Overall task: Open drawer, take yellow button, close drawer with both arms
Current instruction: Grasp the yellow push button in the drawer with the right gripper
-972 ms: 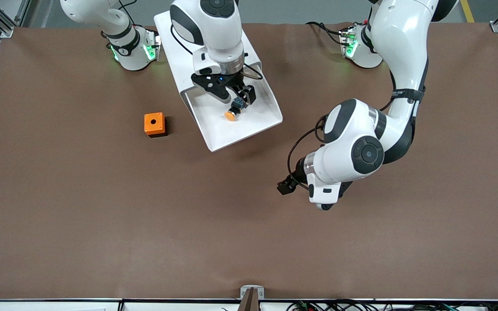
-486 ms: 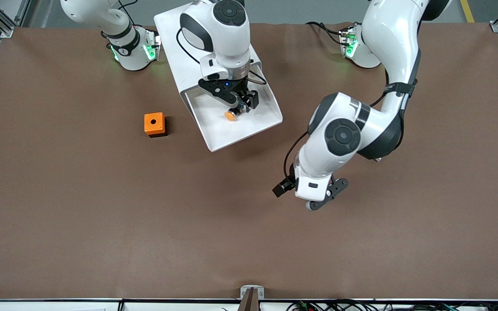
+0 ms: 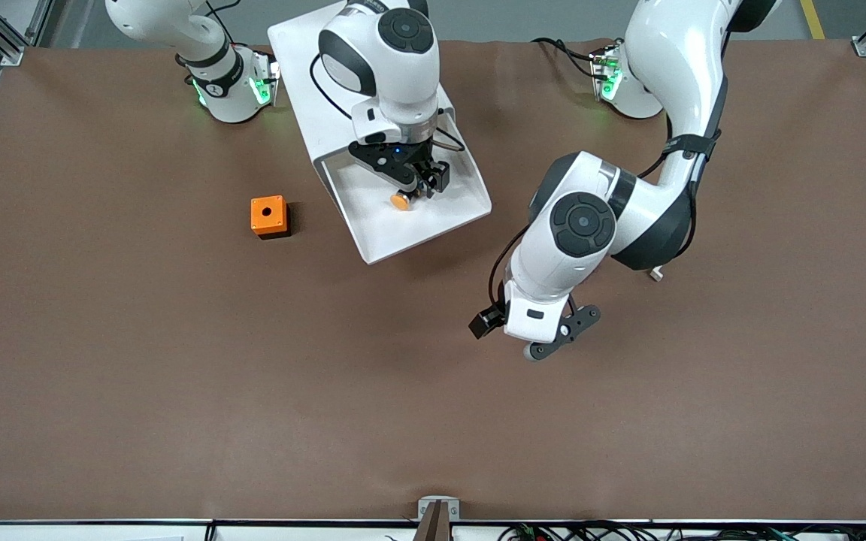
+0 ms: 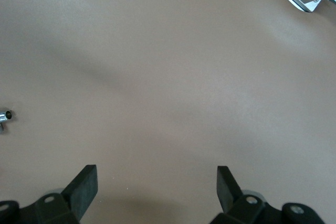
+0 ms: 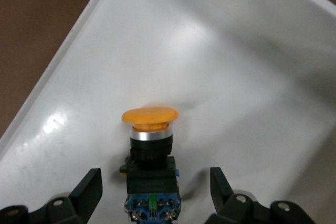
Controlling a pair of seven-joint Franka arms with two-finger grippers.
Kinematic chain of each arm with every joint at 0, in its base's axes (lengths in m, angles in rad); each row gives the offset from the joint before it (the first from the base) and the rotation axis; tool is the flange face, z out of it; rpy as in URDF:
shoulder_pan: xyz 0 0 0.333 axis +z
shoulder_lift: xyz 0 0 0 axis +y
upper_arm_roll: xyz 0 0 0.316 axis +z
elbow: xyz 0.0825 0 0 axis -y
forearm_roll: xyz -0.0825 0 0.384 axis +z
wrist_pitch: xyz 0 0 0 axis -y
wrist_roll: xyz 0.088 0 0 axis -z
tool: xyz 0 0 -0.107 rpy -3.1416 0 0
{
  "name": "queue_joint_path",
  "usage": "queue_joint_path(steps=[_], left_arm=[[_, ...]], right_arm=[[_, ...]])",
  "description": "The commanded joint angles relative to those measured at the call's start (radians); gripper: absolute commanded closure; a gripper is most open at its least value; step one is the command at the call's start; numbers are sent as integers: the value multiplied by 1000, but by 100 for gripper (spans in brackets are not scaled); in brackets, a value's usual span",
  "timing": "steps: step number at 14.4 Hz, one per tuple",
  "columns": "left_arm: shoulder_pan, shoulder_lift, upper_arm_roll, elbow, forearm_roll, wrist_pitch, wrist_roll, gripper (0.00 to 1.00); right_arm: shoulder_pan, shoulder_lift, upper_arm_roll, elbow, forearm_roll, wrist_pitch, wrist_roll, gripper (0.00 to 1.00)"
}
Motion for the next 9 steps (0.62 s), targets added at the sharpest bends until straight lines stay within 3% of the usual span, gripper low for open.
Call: queue_joint_path(steps=[1, 2, 7, 9], left_arm=[[-13, -18, 5, -26, 24, 8, 2, 0], [-27, -15, 4, -26, 23, 8, 1, 0], [-41, -12, -1, -55, 7, -29, -7, 0], [-44, -13, -1, -55, 4, -40, -89, 0]], right_arm=[[5, 14, -8, 30, -15, -3, -12, 86], [3, 14, -10, 33, -15, -5, -13, 100], [-17, 13, -16, 82, -12, -17, -45, 100], [-55, 13, -14, 140, -7, -84, -79, 100]])
